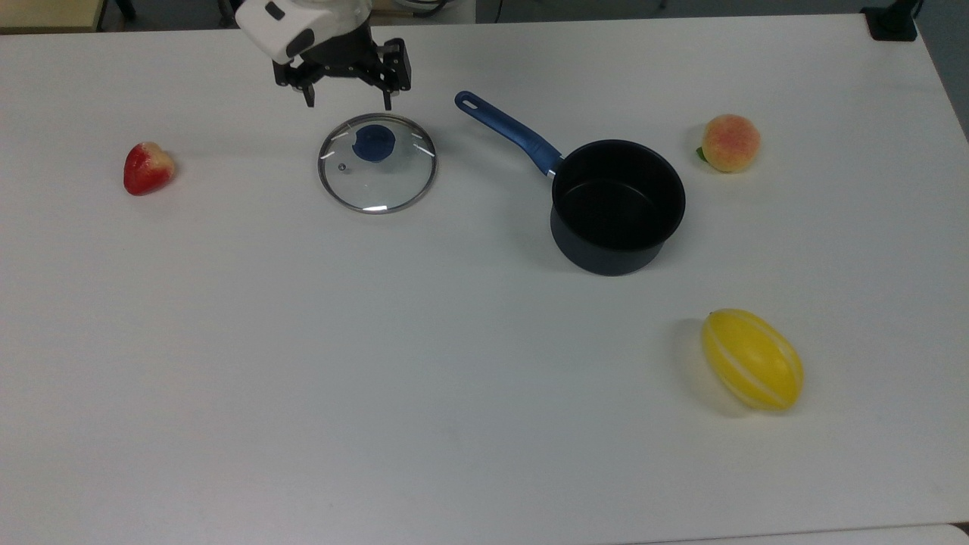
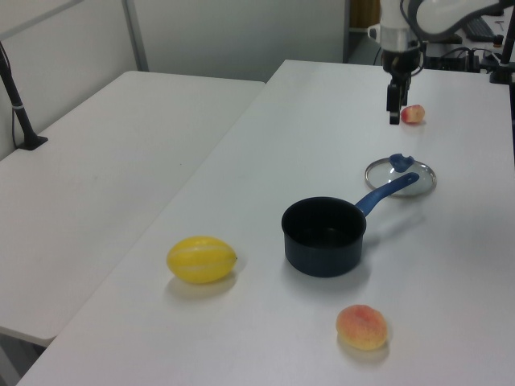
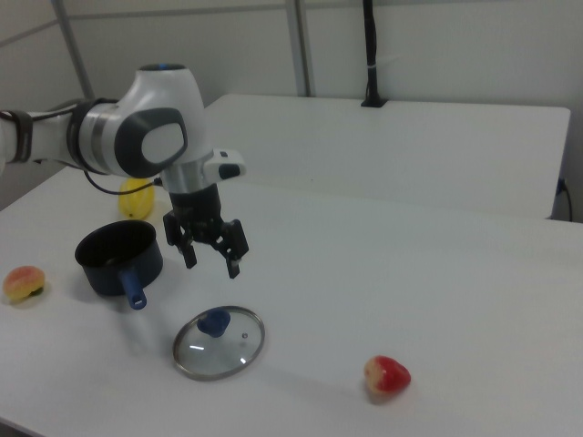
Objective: Close lid
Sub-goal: 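Lower the open gripper onto the blue knob and close on it, then lift the glass lid and carry it over the black saucepan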
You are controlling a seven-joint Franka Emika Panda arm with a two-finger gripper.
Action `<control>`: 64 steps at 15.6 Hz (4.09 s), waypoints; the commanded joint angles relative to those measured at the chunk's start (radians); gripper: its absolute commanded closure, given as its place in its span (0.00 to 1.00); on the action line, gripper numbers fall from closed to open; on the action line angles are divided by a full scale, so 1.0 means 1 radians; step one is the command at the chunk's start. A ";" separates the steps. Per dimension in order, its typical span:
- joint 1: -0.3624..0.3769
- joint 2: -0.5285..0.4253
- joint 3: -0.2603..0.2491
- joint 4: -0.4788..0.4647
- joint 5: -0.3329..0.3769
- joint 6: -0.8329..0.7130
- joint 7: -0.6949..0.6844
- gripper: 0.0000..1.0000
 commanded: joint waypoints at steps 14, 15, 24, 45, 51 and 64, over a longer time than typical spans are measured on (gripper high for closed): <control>0.005 0.074 0.020 -0.219 -0.091 0.270 0.032 0.03; 0.005 0.074 0.022 -0.219 -0.091 0.270 0.033 0.07; 0.007 0.074 0.022 -0.219 -0.088 0.258 0.084 1.00; 0.008 0.042 0.216 0.281 0.071 -0.180 0.261 1.00; 0.099 0.126 0.310 0.367 0.045 -0.178 0.488 1.00; 0.254 0.387 0.310 0.512 -0.096 -0.159 0.682 1.00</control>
